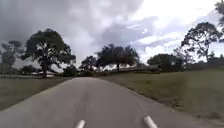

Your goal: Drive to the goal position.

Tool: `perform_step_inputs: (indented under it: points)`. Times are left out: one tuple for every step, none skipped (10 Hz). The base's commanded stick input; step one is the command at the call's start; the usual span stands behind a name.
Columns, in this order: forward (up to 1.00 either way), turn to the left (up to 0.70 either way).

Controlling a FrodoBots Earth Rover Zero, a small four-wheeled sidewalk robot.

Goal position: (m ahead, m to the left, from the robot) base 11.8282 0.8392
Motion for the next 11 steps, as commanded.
perform_step_inputs:
  points:
    - [0.70,0.03]
    - [0.70,0.00]
    - [0.70,0.00]
    - [0.70,0.00]
    - [0.70,0.00]
    - [0.70,0.00]
    - [0.70,0.00]
    - [0.70,0.00]
    - [0.70,0.00]
    - [0.70,0.00]
    - [0.70,0.00]
